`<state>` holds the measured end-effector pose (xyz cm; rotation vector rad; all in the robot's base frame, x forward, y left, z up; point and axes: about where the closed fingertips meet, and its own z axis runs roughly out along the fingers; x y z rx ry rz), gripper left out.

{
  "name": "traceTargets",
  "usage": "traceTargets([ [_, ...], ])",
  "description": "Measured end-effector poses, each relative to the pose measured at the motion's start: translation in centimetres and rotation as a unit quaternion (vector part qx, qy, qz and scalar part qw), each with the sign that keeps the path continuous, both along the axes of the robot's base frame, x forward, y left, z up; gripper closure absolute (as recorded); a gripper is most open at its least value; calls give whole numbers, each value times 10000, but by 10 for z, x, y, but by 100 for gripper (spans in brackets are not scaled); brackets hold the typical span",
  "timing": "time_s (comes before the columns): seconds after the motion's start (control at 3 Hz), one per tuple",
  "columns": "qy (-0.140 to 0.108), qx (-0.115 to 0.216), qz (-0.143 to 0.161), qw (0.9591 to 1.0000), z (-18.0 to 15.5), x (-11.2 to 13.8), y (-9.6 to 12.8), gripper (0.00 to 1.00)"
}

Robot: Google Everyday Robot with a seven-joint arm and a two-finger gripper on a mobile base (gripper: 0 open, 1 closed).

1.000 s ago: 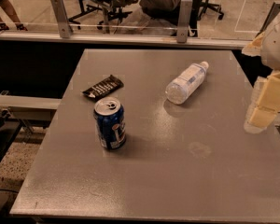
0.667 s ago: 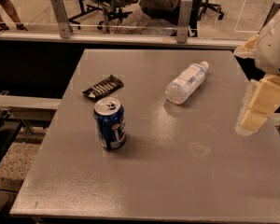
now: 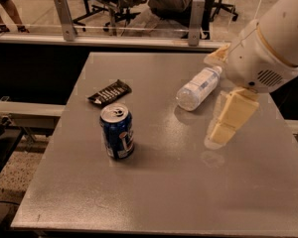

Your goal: Pick pepsi can

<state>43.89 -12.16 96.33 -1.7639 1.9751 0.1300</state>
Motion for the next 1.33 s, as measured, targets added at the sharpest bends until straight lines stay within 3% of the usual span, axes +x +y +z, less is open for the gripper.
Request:
traceTargets([
  [0.67,106,533,626,9966,-18,3,84,0],
  [1.33,387,739,1227,9889,-47,12,140,0],
])
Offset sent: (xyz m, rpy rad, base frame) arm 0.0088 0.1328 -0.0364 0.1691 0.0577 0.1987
